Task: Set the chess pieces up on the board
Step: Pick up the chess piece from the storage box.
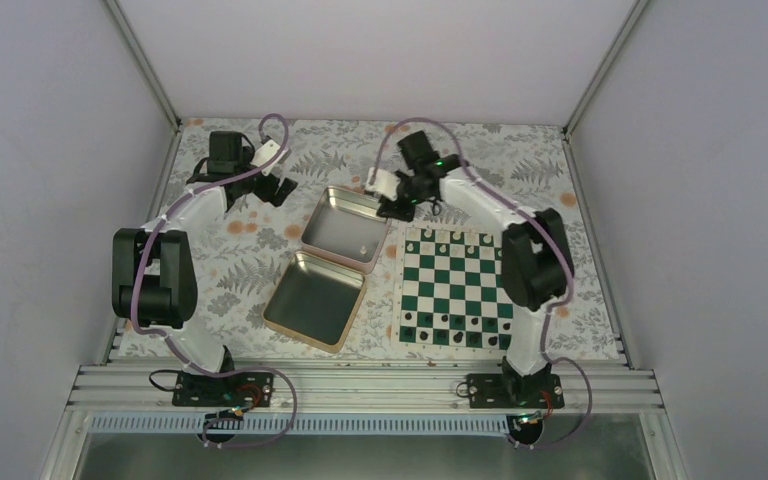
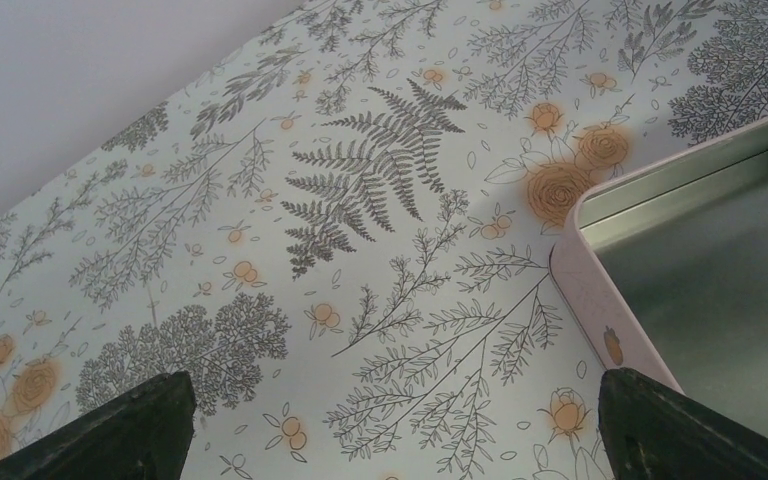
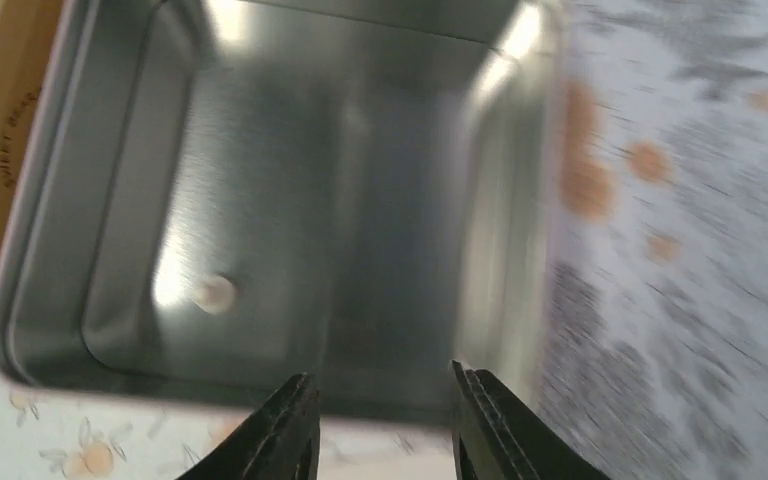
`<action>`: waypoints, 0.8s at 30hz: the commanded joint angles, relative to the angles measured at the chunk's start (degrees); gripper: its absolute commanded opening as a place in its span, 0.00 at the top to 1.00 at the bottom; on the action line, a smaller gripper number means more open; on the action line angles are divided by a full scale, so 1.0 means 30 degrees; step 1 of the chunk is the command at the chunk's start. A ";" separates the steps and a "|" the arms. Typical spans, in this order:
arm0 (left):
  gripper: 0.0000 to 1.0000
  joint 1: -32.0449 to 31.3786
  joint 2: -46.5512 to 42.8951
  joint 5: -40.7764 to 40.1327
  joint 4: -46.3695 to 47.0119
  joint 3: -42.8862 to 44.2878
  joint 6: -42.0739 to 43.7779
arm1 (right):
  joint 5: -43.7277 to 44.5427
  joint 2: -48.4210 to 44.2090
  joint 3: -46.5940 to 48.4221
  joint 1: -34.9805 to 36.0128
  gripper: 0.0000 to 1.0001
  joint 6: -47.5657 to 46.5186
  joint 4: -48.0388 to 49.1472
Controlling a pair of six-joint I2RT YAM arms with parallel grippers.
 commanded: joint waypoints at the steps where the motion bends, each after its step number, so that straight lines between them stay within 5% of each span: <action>1: 0.00 -0.0140 0.0006 0.0521 -0.0087 0.0042 0.0312 | 0.0594 0.1897 0.1293 0.1977 0.64 -0.0697 -0.0773; 24: 0.00 -0.0155 0.0154 0.0350 -0.0096 0.0004 0.0425 | 0.2632 0.4012 0.1980 0.4212 0.65 -0.1777 -0.2581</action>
